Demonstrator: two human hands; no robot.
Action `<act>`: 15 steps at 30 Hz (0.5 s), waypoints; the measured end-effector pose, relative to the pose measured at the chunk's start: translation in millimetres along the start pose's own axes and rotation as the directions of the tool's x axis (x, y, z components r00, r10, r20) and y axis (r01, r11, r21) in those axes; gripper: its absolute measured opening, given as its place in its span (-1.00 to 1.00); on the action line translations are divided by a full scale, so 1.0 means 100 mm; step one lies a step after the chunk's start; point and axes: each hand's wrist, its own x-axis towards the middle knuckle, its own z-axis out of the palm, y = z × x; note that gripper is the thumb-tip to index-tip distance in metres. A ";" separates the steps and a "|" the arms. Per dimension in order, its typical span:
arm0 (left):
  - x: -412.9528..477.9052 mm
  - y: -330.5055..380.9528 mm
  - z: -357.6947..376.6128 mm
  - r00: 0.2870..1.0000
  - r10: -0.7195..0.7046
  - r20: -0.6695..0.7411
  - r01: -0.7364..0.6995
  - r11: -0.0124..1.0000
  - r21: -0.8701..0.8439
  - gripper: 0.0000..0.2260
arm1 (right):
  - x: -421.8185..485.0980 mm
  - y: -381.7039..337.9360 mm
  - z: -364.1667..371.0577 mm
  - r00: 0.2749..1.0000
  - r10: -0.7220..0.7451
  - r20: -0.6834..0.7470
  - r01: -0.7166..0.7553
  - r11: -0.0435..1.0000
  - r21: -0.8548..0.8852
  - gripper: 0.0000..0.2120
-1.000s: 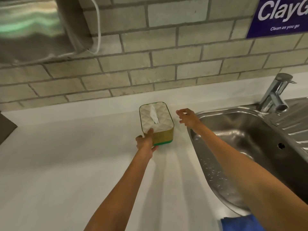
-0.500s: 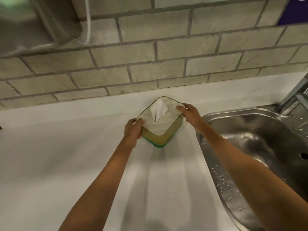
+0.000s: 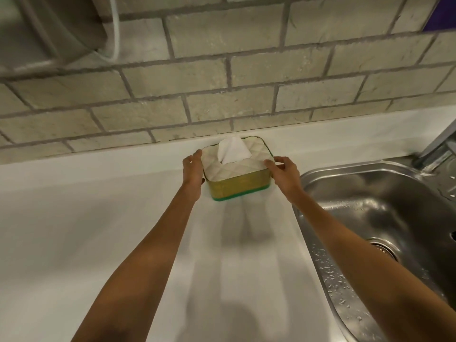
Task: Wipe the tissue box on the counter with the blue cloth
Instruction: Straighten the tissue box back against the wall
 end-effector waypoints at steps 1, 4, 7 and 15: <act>0.01 0.01 0.01 1.000 0.005 0.002 -0.005 1.000 -0.006 -0.55 | 0.00 -0.01 0.01 1.000 0.005 0.002 -0.005 1.000 0.005 -0.57; 0.04 0.05 0.06 0.999 0.028 -0.017 -0.028 1.000 -0.011 -0.56 | 0.00 -0.02 0.03 1.000 0.014 0.015 -0.014 1.000 0.004 -0.57; 0.08 0.06 0.08 0.999 0.044 -0.015 -0.044 0.999 -0.001 -0.56 | 0.01 -0.01 0.03 0.999 0.028 0.021 -0.028 1.000 0.011 -0.55; 0.07 0.05 0.06 0.997 0.068 0.049 -0.066 0.997 -0.040 -0.67 | 0.04 -0.01 0.04 0.998 0.044 0.035 -0.045 0.999 0.018 -0.54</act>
